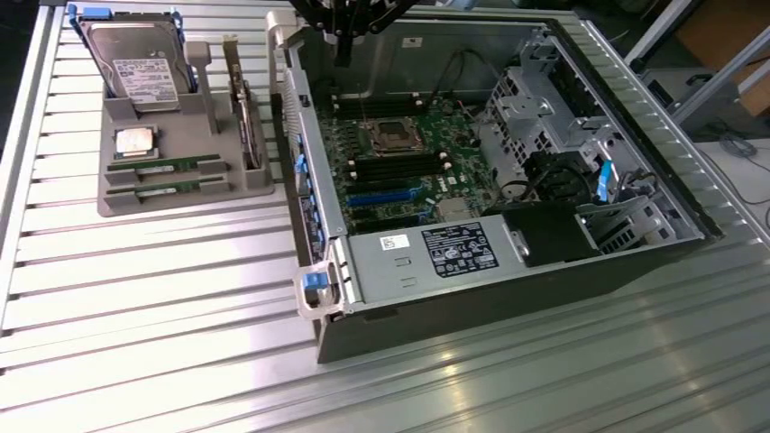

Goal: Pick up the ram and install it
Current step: 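Reach for the ram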

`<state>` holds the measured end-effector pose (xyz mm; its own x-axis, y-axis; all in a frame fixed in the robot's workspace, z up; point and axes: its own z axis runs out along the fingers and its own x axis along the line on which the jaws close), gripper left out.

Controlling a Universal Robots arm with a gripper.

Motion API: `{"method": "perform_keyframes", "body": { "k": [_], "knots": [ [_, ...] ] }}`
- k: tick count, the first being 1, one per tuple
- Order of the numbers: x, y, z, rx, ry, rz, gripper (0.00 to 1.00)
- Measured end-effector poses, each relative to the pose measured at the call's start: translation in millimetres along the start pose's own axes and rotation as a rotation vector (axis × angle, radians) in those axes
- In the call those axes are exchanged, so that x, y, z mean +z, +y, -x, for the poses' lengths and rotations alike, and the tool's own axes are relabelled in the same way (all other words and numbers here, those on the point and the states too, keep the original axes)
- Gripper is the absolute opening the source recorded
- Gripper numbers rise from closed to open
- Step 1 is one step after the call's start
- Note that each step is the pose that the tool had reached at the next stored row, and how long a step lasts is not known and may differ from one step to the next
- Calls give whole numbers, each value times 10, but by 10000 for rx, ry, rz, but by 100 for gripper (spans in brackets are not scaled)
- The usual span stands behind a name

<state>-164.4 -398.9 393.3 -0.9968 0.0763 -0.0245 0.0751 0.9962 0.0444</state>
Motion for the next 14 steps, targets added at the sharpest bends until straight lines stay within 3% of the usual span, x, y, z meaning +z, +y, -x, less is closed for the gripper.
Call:
{"method": "perform_keyframes", "body": {
  "k": [14],
  "knots": [
    [-3,-7,-100,0,0,0,11]
  ]
}}
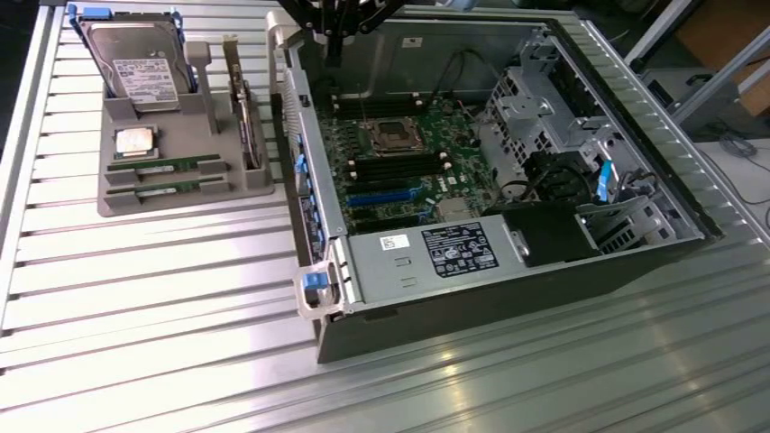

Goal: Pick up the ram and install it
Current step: 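Reach for the ram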

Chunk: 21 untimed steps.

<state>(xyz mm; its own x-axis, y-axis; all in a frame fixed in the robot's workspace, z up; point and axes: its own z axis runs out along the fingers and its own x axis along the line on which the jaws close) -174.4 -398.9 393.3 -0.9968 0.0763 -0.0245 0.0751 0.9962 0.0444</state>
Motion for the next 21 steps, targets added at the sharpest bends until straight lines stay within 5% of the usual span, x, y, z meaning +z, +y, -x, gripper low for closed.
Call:
{"method": "perform_keyframes", "body": {
  "k": [21],
  "knots": [
    [-4,-10,-132,0,1,0,11]
  ]
}}
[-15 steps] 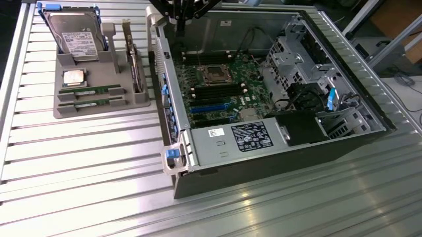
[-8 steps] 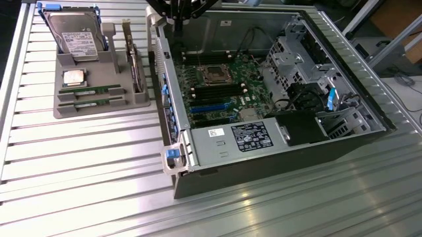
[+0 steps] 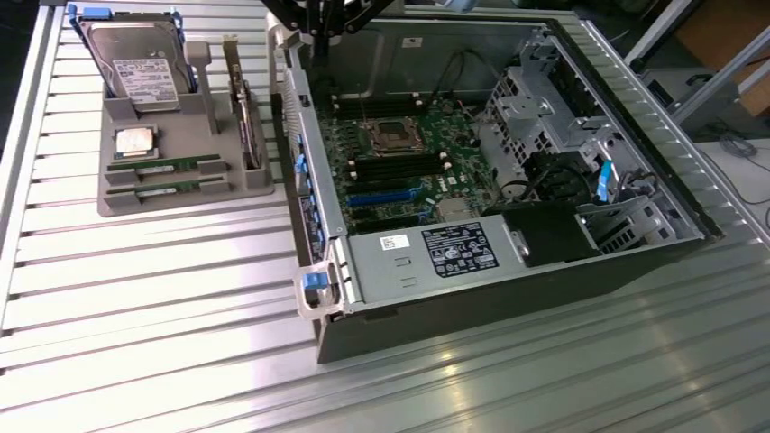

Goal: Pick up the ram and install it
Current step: 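Reach for the ram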

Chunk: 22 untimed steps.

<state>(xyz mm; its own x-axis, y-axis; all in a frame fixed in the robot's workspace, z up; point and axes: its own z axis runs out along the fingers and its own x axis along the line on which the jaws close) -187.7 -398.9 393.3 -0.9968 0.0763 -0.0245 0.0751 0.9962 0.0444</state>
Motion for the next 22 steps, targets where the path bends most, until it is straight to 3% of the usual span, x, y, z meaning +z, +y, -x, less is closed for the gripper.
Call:
{"method": "perform_keyframes", "body": {
  "k": [22],
  "knots": [
    [-3,-8,-100,0,0,-1,11]
  ]
}}
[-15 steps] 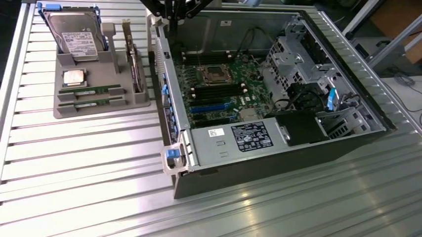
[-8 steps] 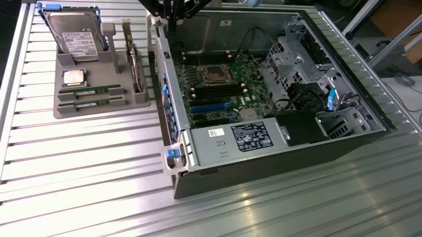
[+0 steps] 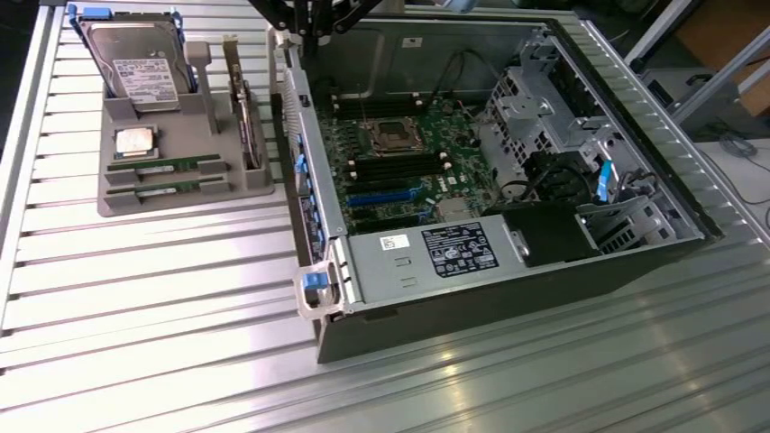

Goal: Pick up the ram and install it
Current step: 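Reach for the ram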

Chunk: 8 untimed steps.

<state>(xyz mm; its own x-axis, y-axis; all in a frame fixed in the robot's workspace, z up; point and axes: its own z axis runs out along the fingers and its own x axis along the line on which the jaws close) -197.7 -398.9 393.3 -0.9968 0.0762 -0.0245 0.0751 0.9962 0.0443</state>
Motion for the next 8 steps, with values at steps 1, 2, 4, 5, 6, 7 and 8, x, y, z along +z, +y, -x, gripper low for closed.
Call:
{"method": "perform_keyframes", "body": {
  "k": [1,2,4,5,6,7,8],
  "knots": [
    [0,0,-5,0,0,0,11],
    [0,0,-8,0,0,0,11],
    [-1,-1,-15,0,1,0,11],
    [0,-2,-21,0,0,0,11],
    [-1,-2,-24,0,0,0,11],
    [-1,-2,-31,0,0,0,11],
    [-1,-3,-37,0,0,0,11]
  ]
}}
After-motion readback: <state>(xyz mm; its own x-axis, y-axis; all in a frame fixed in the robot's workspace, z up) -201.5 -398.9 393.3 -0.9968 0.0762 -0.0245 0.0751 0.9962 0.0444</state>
